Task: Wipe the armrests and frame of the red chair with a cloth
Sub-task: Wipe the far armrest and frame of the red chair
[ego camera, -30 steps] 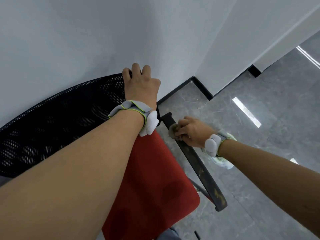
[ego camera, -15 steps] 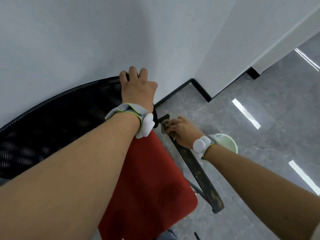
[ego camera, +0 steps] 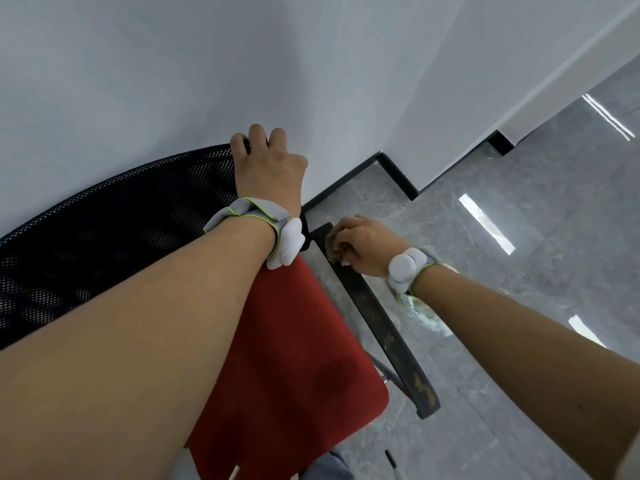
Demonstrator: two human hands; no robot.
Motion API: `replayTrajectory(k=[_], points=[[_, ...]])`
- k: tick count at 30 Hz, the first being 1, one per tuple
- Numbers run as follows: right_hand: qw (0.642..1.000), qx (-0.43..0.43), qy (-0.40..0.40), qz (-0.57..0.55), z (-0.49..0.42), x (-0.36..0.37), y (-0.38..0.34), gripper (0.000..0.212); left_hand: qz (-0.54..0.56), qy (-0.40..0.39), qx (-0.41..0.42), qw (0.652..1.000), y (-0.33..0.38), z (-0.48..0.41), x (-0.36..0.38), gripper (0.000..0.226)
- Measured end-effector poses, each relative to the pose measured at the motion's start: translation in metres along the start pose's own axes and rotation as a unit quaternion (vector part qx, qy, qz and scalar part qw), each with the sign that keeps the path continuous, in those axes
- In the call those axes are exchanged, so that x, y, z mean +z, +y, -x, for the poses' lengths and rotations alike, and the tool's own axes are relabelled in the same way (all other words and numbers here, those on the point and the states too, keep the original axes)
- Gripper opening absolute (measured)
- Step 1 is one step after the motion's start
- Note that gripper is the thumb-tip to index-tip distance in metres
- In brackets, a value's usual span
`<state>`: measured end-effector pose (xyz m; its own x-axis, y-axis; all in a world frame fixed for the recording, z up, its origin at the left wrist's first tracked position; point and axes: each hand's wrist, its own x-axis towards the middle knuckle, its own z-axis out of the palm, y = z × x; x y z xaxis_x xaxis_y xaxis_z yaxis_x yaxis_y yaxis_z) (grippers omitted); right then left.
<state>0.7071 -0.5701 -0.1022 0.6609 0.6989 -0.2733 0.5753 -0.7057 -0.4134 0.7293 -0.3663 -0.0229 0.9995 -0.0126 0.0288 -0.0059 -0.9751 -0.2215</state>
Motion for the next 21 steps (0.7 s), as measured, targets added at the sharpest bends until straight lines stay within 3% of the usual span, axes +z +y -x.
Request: replayTrajectory(k=[4,11,15,17,21], points=[[1.0,0.024,0.003,-0.01,0.008,0.018,-0.01,0.048,-0.01,0.013,0.001,1.0,-0.001,-0.002,0.002,0.029],[0.998,-0.045,-0.044,0.005,0.089,0.028,-0.004,0.021,-0.004,0.011,0.018,1.0,0.0,0.0,-0.001,0.028],[0.994,-0.051,-0.098,0.025,0.098,0.01,0.004,0.017,-0.023,-0.002,0.009,1.0,0.002,0.001,0.001,0.028],[0.998,-0.028,-0.055,0.016,0.081,0.005,0.003,0.021,-0.029,-0.012,-0.002,0.999,0.0,0.0,0.001,0.028],[0.998,0.049,0.036,-0.023,0.053,0.015,-0.007,0.049,-0.042,-0.023,0.016,0.999,0.006,0.002,-0.003,0.025]])
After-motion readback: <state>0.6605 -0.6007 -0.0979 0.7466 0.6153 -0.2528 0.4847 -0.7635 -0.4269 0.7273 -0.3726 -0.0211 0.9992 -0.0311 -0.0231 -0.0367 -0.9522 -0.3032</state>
